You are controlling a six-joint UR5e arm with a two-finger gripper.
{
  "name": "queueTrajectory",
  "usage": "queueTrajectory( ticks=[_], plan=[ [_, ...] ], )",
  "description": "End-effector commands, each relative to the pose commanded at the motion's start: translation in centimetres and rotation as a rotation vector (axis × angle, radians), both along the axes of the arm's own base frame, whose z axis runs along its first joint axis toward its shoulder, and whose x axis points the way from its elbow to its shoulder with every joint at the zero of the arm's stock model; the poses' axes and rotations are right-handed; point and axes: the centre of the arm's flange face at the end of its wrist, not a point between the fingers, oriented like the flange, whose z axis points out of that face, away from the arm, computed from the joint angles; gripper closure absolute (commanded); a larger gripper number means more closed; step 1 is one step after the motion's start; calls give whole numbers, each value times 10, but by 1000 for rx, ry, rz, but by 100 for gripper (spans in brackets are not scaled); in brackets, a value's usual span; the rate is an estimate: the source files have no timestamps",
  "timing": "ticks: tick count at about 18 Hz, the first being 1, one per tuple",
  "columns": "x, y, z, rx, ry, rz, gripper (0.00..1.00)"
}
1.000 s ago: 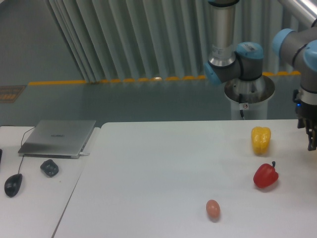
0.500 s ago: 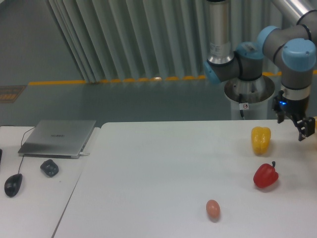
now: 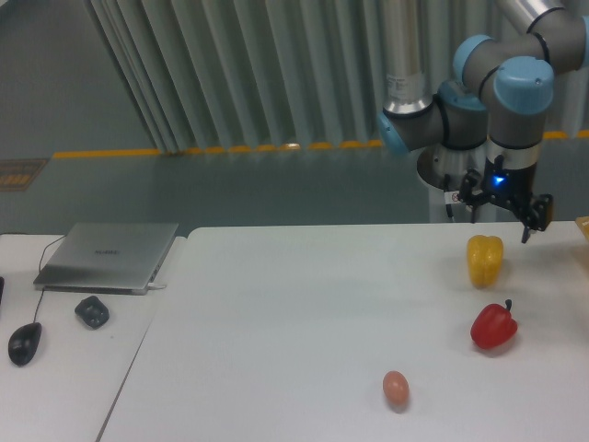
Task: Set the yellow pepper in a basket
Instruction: 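Move the open gripper over the yellow bell pepper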
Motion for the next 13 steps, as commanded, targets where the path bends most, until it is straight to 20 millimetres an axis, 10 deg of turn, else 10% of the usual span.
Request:
queueTrajectory(
  ticks=[13],
  plan=[
    [7,-6,-40,21,29,112,0]
  ],
)
